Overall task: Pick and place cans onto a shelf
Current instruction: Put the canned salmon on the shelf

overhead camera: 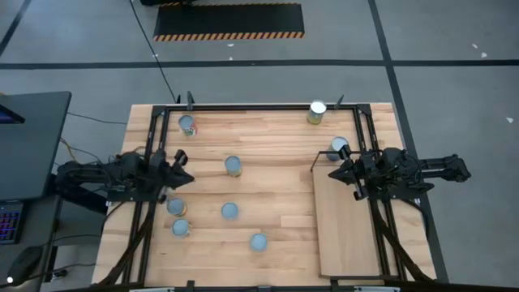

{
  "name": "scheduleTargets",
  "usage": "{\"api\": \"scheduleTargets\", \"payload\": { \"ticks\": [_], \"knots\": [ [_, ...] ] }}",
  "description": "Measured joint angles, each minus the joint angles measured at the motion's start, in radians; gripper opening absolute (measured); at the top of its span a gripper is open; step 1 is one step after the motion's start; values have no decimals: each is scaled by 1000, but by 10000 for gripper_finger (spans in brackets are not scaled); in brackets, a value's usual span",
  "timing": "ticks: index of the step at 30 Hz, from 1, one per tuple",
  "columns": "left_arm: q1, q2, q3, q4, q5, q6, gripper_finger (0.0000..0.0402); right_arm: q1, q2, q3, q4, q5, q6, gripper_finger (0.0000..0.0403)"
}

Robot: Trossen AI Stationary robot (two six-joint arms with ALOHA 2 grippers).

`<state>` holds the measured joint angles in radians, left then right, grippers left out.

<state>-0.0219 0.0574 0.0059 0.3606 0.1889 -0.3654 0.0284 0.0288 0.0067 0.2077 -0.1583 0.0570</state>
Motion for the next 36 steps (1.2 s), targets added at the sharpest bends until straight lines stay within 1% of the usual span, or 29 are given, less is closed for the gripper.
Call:
{"api": "scheduleTargets", "payload": {
  "ticks": [2, 3, 6, 8, 10, 11, 14, 15, 18, 20, 21, 24, 26, 29, 34, 36],
  "knots": [
    [0, 1, 0, 44, -24, -192, 25, 0, 0, 0, 0, 0, 0, 16],
    [0, 1, 0, 67, -36, -256, 25, 0, 0, 0, 0, 0, 0, 16],
    [0, 2, 0, 118, -86, -367, 25, 0, 0, 0, 0, 0, 0, 16],
    [0, 1, 0, 140, -90, -425, 25, 0, 0, 0, 0, 0, 0, 16],
    [0, 11, 0, 136, -100, -378, 25, 0, 0, 0, 0, 0, 0, 16],
    [0, 18, 0, 134, -123, -351, 25, 0, 0, 0, 0, 0, 0, 16],
    [-6, 65, 6, 146, -246, -350, 25, 0, 0, 0, 0, 0, 0, 16],
    [-12, 93, 22, 133, -263, -327, 25, 0, 0, 0, 0, 0, 0, 16],
    [-40, 219, 122, 151, -287, -238, 25, 0, 0, 0, 0, 5, -5, 16],
    [-61, 341, 201, 147, -329, -185, 25, -6, 0, 0, -4, 85, -74, 16],
    [-72, 411, 241, 119, -351, -171, 25, -7, 0, 0, -2, 128, -101, 16],
    [-96, 607, 378, -3, -369, -177, 25, -7, 0, 0, 1, 189, -135, 16],
    [-110, 728, 477, -121, -370, -216, 25, -6, 0, 0, 2, 199, -136, 16],
    [-128, 886, 629, -330, -368, -318, 25, -6, 0, 0, 2, 196, -135, 16],
    [-166, 1073, 895, -691, -335, -538, 25, -6, 0, 0, 9, 192, -132, 16],
    [-187, 1129, 994, -824, -321, -593, 25, -6, 0, 0, 9, 192, -132, 16]
  ]
}}
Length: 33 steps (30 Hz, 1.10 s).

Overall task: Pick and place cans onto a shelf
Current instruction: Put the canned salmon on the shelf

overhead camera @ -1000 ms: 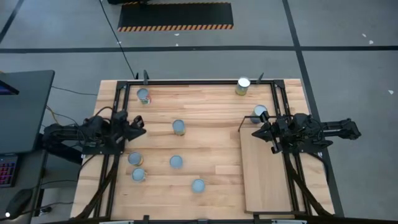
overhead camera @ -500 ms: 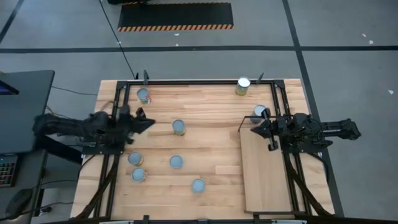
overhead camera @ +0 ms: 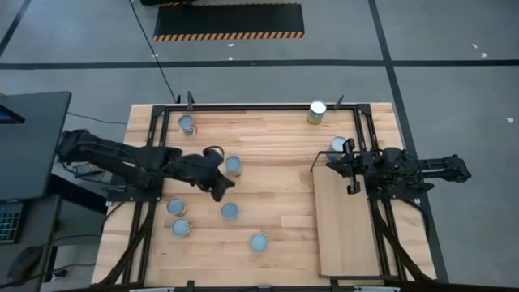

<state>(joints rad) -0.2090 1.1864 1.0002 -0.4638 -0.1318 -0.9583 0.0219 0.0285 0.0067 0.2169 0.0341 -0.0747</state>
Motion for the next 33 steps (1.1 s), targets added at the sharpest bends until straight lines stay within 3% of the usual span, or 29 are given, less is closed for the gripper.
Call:
{"api": "scheduleTargets", "payload": {
  "ticks": [3, 8, 15, 20, 23, 27, 33],
  "knots": [
    [-37, 66, 121, -155, 16, -30, 25, 1, 0, 0, 43, -9, 67, 16],
    [-110, 126, 193, -222, 21, -48, 46, 0, 0, 0, 155, 32, 441, 16],
    [-178, 146, 187, -406, 2, -200, 161, 3, 2, 8, 250, 75, 822, 16],
    [-199, 152, 186, -521, -67, -321, 249, 37, 63, 120, 247, 76, 839, 14],
    [-209, 158, 144, -531, -70, -400, 283, 63, 140, 240, 202, 74, 795, 8],
    [-207, 158, 29, -441, -67, -538, 294, 96, 295, 434, 99, 77, 703, 6],
    [-178, 163, -94, -276, -44, -610, 279, 103, 546, 669, 53, 78, 625, 6]
  ]
}}
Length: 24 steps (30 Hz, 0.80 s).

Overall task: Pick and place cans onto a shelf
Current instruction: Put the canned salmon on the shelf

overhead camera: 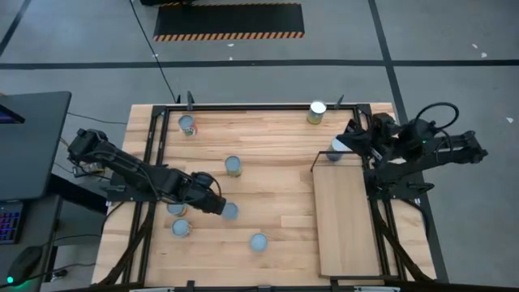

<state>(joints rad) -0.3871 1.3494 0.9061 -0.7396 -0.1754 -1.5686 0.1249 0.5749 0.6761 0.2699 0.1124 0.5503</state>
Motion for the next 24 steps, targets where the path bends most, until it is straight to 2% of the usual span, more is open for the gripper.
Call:
{"api": "scheduleTargets", "payload": {
  "ticks": [5, 10, 17, 24],
  "knots": [
    [28, 74, -8, 61, 15, 9, 261, -6, 152, 123, 3, 0, -51, 6],
    [31, 200, 19, 125, 74, 35, 243, -21, 245, 178, 1, -1, -48, 6],
    [23, 310, 57, 149, 88, 35, 210, -23, 278, 185, 1, -9, -46, 6],
    [23, 339, 58, 209, 84, 29, 135, -23, 276, 185, -2, -9, -78, 6]
  ]
}}
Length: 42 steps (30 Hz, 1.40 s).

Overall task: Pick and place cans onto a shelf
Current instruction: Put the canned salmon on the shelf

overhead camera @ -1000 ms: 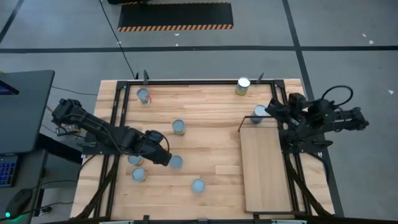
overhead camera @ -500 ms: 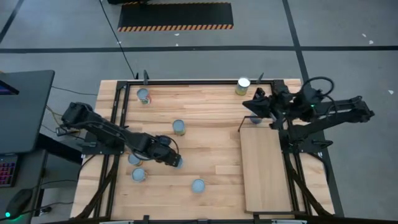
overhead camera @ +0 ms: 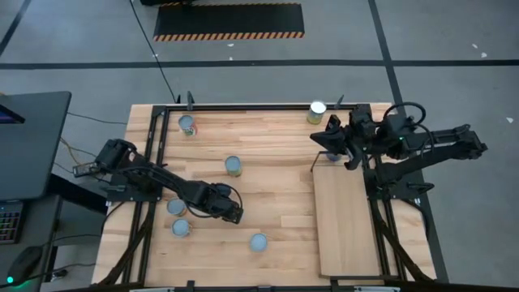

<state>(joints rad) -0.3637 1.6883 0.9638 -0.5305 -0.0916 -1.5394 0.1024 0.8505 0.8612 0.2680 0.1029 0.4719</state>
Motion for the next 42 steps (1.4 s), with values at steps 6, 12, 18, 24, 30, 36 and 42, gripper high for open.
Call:
{"api": "scheduleTargets", "payload": {
  "ticks": [6, 12, 18, 24, 30, 36, 42],
  "knots": [
    [3, 1, 1, 1, -18, 11, 46, 0, 0, 0, -45, -26, -69, 8],
    [29, -15, -1, 35, 18, 66, 12, 0, 0, 0, -141, -46, -190, 22],
    [75, -75, 41, 38, 38, 148, 6, -10, 33, 0, -280, -20, -299, 94],
    [146, -79, 165, 0, 38, 273, 6, -10, 176, 4, -316, -52, -406, 211],
    [221, -78, 308, -163, 35, 376, 6, 40, 326, 59, -408, -39, -491, 331],
    [267, -78, 380, -214, 7, 460, 6, 48, 424, 91, -437, -24, -528, 396],
    [278, -78, 383, -115, -13, 479, 6, 48, 506, 91, -433, 17, -578, 388]
  ]
}}
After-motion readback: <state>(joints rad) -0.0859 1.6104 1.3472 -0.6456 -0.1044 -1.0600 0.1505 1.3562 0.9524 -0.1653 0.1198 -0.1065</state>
